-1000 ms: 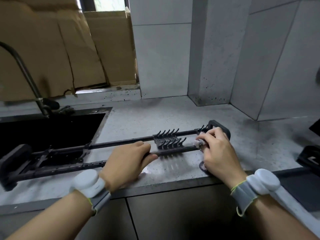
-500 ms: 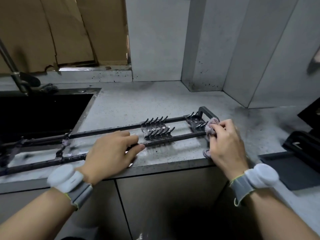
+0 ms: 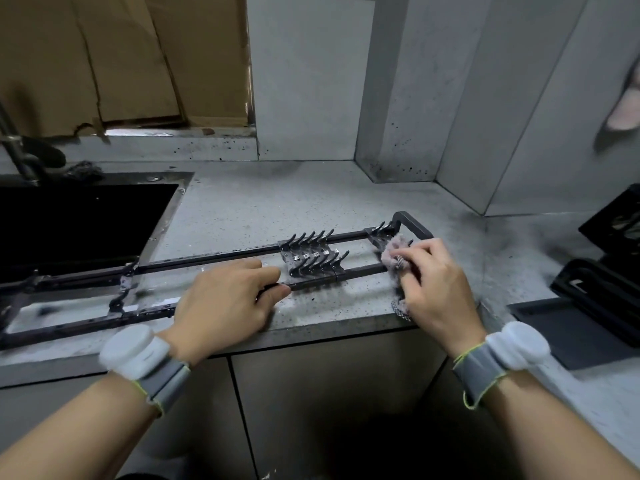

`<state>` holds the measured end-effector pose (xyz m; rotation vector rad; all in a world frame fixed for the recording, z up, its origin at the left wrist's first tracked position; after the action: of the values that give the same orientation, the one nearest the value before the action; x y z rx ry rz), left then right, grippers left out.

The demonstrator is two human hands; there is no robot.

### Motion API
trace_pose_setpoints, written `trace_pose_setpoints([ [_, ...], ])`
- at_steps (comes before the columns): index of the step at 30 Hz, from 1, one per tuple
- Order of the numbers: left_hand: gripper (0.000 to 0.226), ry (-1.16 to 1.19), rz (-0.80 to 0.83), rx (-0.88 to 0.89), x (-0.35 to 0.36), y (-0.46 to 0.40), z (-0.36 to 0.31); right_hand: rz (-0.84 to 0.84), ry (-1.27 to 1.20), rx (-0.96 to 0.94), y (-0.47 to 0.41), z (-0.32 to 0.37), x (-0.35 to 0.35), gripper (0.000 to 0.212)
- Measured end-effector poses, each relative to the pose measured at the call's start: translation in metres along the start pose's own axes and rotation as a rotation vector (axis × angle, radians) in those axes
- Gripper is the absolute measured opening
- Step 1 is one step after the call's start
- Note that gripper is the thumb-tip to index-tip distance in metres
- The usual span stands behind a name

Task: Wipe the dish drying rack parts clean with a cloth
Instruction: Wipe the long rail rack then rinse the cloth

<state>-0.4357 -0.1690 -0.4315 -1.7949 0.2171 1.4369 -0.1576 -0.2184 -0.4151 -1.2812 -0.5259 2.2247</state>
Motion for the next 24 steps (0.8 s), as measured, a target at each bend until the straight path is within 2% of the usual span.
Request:
trace_pose_setpoints([
  [2,0.036,0.016,0.012,-0.02,-0.002,0.001,0.0,-0.104,0.053,0.176,-0.003,-0.014,-0.004,0.024],
  [5,0.036,0.011,0.014,-0.025,-0.002,0.0,-0.001,-0.073,0.121,0.294,0.0,-0.019,0.007,0.025],
  [7,0.036,0.01,0.02,-0.024,-0.001,0.0,-0.002,-0.047,0.109,0.264,0.0,-0.007,0.009,0.022],
  [11,0.036,-0.001,0.026,-0.008,-0.001,0.002,-0.002,0.141,0.005,-0.016,0.006,0.019,0.015,0.02],
  [13,0.036,0.013,0.029,-0.009,-0.001,0.002,-0.003,0.152,0.005,-0.092,0.004,0.018,0.01,0.019],
  [16,0.035,0.01,0.05,-0.034,-0.003,0.001,-0.003,-0.027,0.069,0.011,-0.01,-0.003,-0.005,0.02],
  [18,0.035,0.014,0.058,-0.042,-0.003,0.001,-0.003,-0.077,0.099,0.107,-0.007,-0.01,-0.002,0.022],
  [21,0.035,0.007,0.084,-0.057,-0.003,0.001,-0.003,-0.004,0.138,0.088,0.002,-0.004,0.013,0.022],
  [24,0.035,0.009,0.089,-0.058,-0.002,0.001,-0.003,0.051,0.067,0.025,-0.013,0.0,-0.008,0.021],
])
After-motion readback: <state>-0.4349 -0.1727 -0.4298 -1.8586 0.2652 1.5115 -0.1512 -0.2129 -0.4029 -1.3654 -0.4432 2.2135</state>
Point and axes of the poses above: each hand's wrist, its own y-axis away from the middle knuckle, its own x-axis out of the palm, z = x × y, the point moved 5 cm from there along -y, towards the middle knuckle, and after that the axes turned 8 degrees about x, right-handed, at the moved point
